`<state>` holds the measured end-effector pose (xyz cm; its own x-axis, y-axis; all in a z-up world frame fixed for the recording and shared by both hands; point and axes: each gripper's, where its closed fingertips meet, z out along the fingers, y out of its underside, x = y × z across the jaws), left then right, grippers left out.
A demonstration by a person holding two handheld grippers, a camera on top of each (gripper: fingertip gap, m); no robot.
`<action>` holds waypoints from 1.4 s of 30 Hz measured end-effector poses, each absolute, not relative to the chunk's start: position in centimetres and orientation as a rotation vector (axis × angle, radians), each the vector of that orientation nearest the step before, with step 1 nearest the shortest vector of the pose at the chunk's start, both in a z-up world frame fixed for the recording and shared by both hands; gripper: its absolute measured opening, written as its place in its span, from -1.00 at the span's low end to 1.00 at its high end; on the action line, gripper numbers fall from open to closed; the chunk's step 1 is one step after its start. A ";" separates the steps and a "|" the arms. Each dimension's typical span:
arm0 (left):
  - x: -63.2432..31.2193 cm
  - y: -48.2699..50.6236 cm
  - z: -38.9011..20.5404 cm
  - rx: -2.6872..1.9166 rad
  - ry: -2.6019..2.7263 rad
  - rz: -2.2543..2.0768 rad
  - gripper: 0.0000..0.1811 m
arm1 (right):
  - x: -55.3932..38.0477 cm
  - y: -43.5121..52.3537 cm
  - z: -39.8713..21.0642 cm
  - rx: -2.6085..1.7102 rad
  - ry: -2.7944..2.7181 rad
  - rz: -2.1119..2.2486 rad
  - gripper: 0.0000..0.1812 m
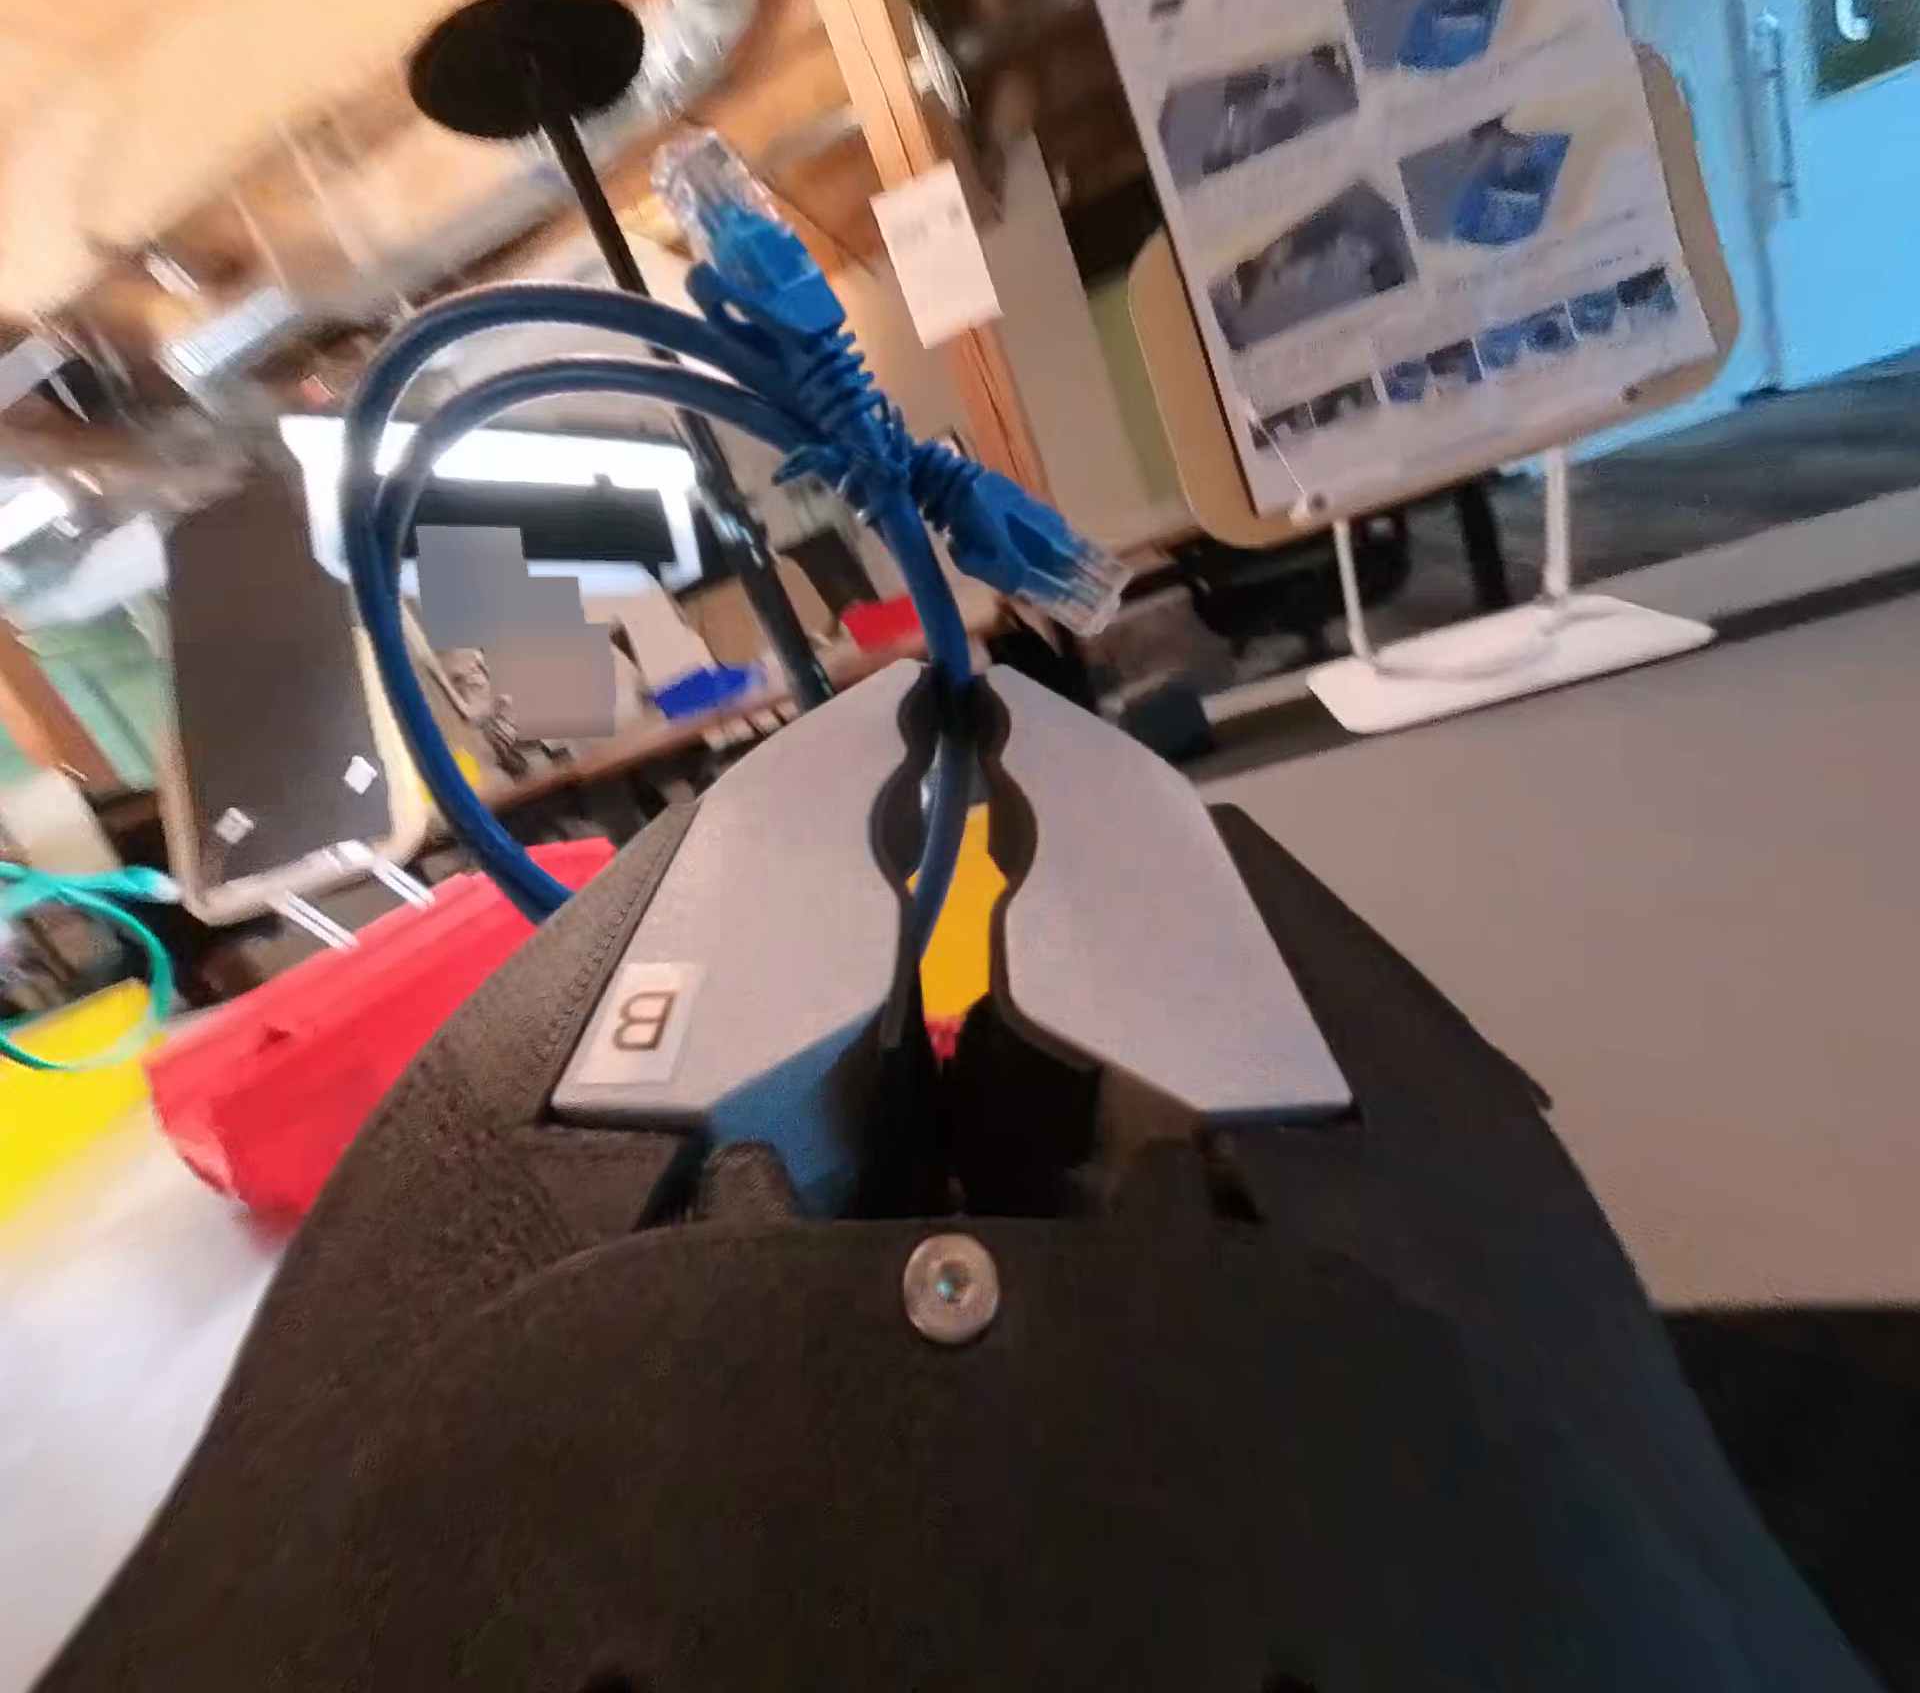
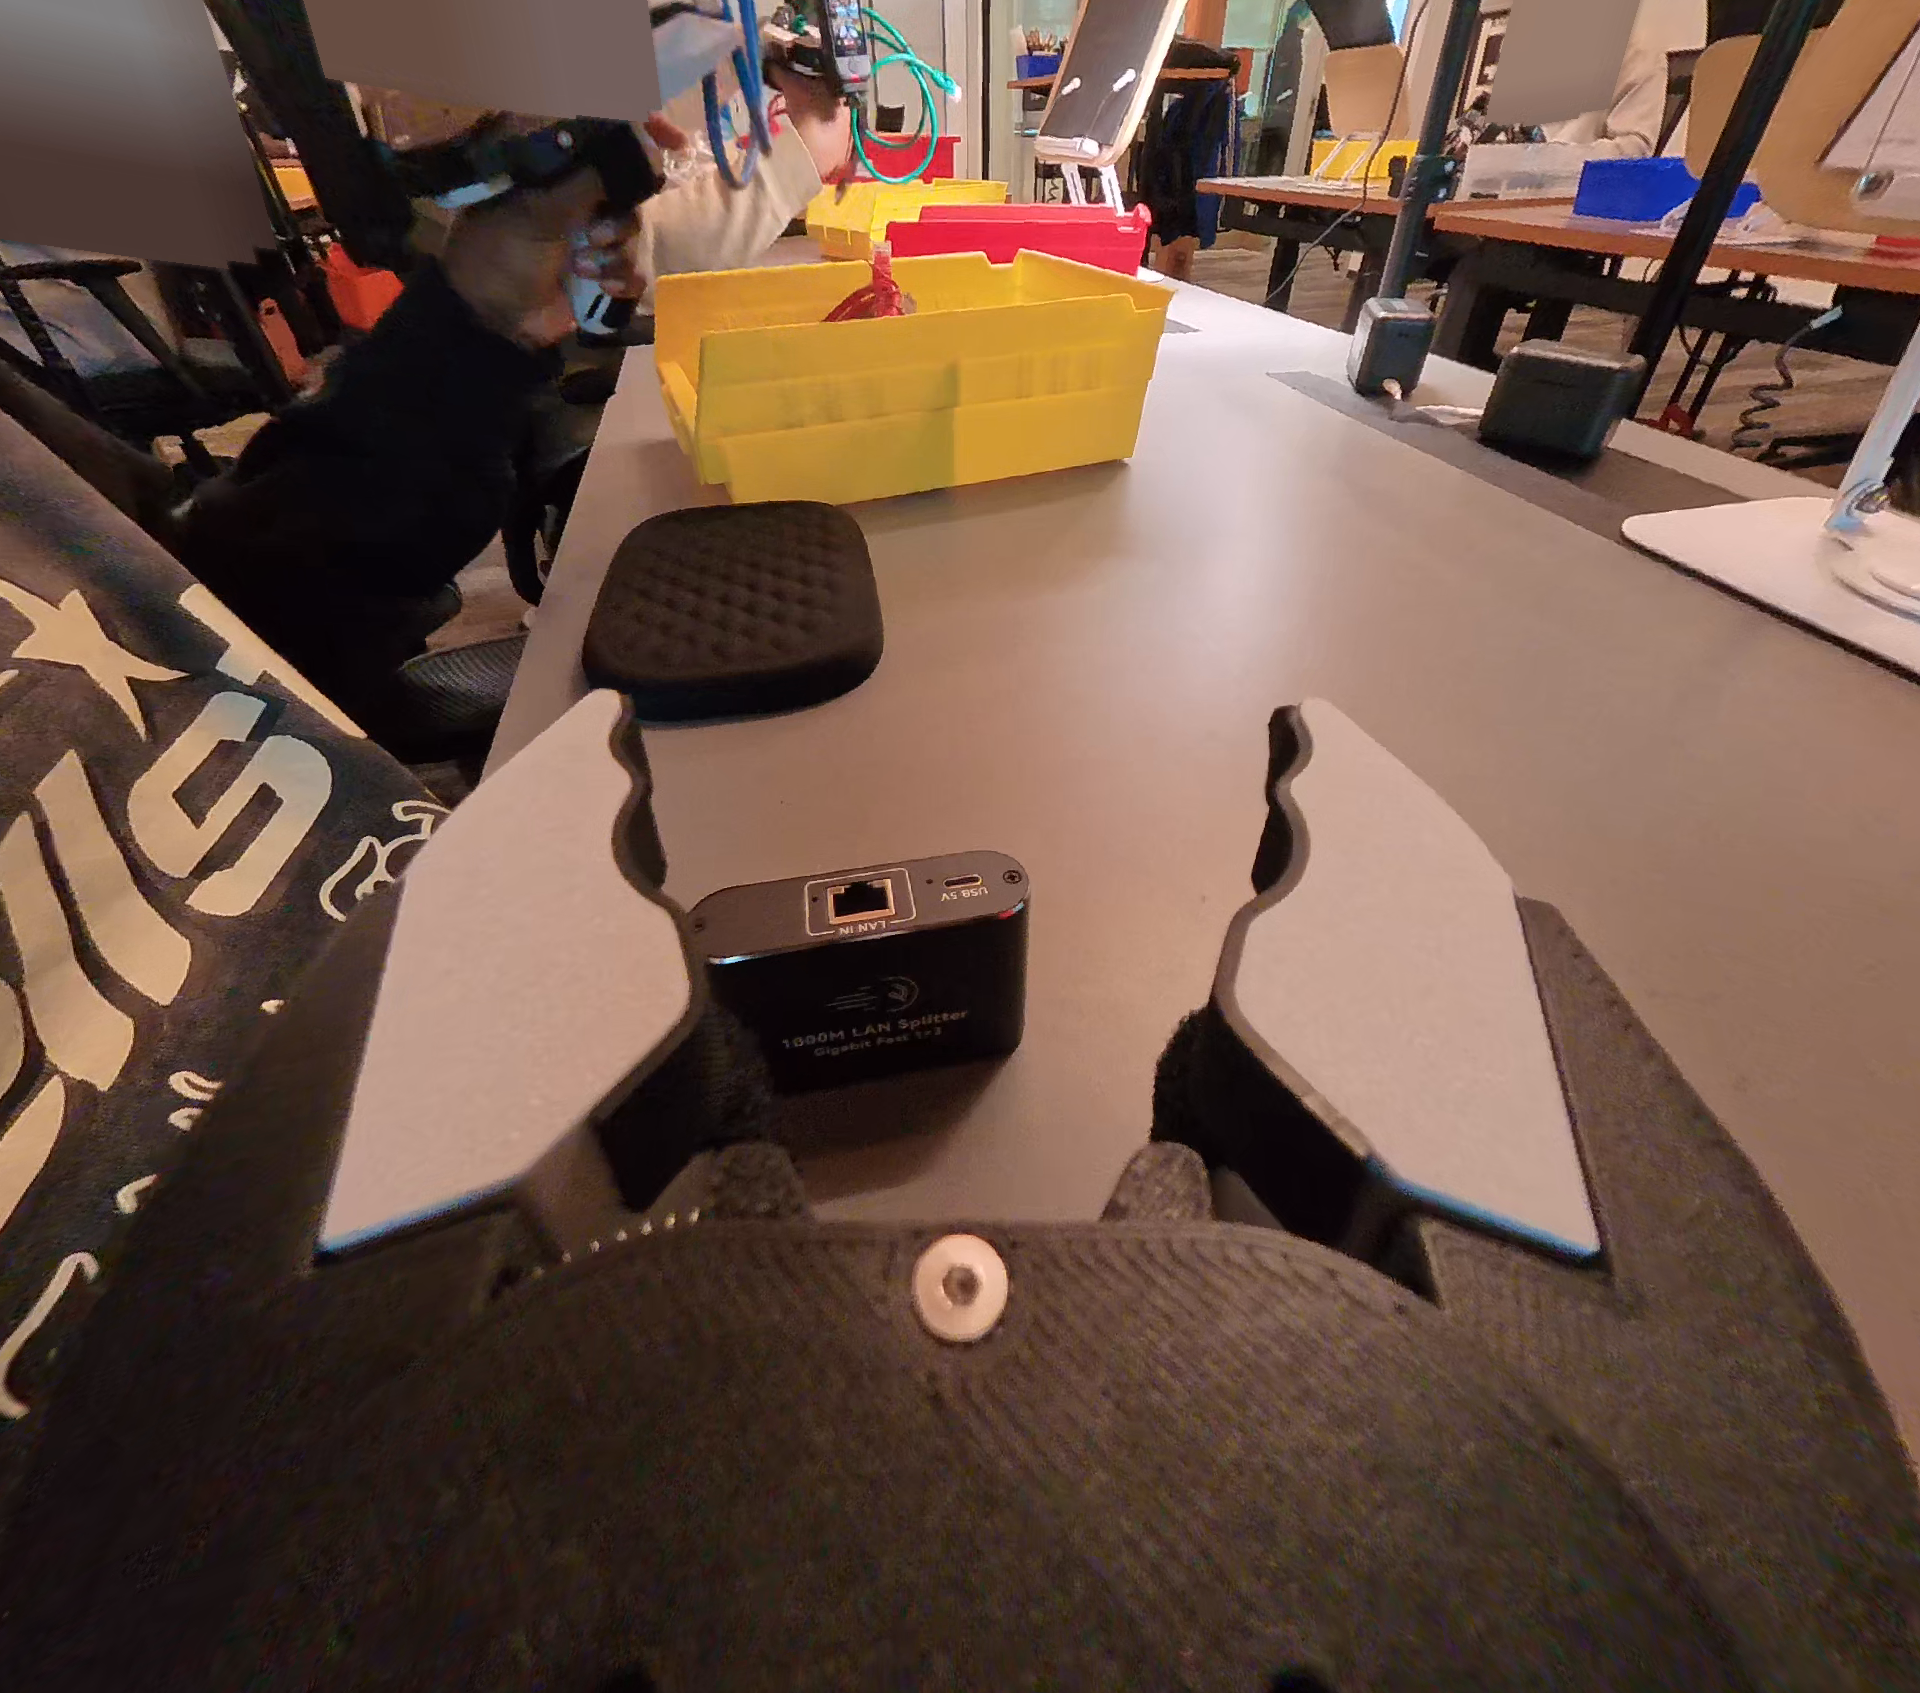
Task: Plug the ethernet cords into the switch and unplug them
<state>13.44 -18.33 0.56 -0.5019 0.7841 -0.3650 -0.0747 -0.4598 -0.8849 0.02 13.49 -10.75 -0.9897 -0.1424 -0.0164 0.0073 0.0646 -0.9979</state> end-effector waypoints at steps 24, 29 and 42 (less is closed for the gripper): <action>5.1 9.5 -7.0 -1.280 -0.593 1.547 -0.92 | 6.4 10.0 -4.6 -0.235 2.038 -2.642 -0.83; 4.3 7.1 -7.1 -1.210 -0.752 1.380 -0.91 | 6.5 9.4 -5.8 -0.319 2.260 -2.558 -0.85; 6.3 7.7 -5.3 -1.000 -0.564 0.825 -0.67 | 6.2 9.8 -5.7 -0.797 2.605 -2.805 -0.86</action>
<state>6.26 7.67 -5.34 0.5785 0.8144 0.0454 -0.3386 0.2904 -0.8950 6.18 9.82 -5.71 -0.6477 0.2653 0.7142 -0.7319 0.0438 -0.6800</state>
